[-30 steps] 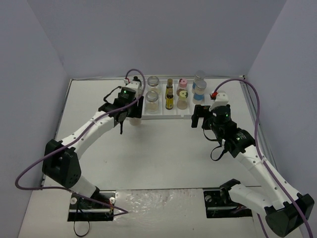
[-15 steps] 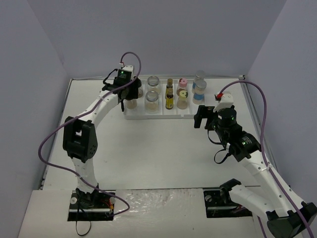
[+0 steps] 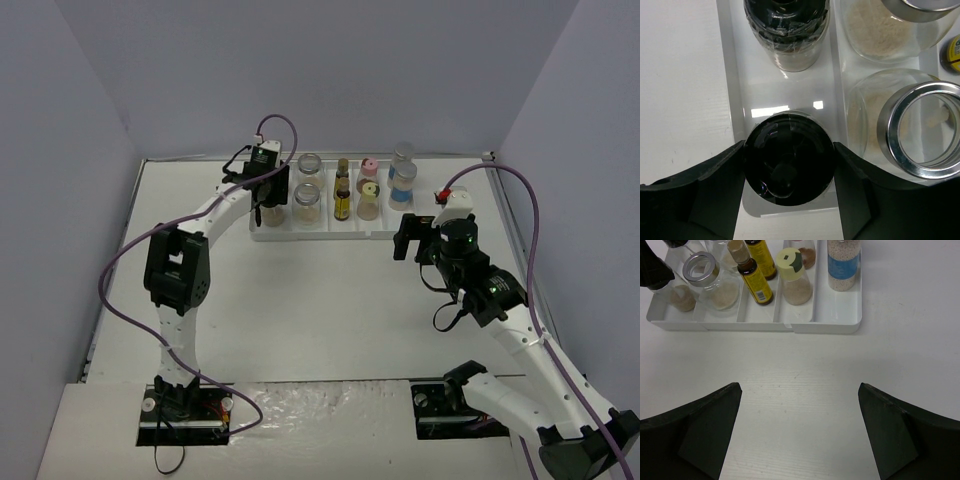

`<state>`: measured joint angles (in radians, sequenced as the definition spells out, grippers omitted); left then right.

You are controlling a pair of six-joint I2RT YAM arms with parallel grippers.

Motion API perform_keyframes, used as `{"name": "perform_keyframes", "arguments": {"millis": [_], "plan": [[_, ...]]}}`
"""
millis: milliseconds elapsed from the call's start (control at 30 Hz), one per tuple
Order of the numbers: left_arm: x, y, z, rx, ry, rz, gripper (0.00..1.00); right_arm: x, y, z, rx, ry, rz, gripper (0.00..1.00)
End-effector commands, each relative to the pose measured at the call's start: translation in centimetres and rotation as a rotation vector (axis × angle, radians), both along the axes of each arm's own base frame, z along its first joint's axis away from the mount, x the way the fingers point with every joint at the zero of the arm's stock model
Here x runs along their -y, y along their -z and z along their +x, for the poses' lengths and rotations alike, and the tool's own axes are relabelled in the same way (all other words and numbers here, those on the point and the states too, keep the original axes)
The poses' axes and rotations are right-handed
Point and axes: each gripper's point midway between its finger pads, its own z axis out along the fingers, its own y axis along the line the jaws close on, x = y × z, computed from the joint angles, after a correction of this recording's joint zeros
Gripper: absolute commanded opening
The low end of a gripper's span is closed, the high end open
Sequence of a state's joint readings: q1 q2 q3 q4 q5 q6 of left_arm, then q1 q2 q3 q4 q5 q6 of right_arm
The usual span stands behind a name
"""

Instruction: Organize the condiment bottles

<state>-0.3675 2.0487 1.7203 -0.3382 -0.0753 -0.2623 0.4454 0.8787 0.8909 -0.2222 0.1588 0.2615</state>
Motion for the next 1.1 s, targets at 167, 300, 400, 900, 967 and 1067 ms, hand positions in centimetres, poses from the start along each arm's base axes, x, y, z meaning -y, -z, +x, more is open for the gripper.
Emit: {"name": "perform_keyframes", "arguments": {"millis": [167, 300, 400, 900, 967, 1067], "plan": [[2.0, -7.2, 2.9, 0.220, 0.019, -0.074, 0.18, 0.5, -0.3, 0.7, 0.024, 0.039, 0.003, 1.00], [1.9, -6.4, 3.0, 0.199, 0.011, -0.054, 0.27, 0.5, -0.1, 0.7, 0.020, 0.040, -0.001, 1.00], [1.5, -6.3, 2.9, 0.199, 0.002, -0.042, 0.36, 0.5, -0.1, 0.5, 0.022, 0.039, 0.002, 1.00], [1.6, -10.5, 1.9, 0.260, 0.021, -0.077, 0.89, 0.6, -0.9, 0.3, 0.044, 0.040, 0.016, 1.00], [1.4, -11.4, 1.5, 0.269, 0.021, -0.084, 0.91, 0.7, -1.2, 0.3, 0.051, 0.047, 0.021, 1.00], [0.6, -13.8, 0.0, 0.297, 0.012, -0.091, 0.93, 1.2, -2.2, 0.2, 0.081, 0.067, 0.024, 1.00]]}}
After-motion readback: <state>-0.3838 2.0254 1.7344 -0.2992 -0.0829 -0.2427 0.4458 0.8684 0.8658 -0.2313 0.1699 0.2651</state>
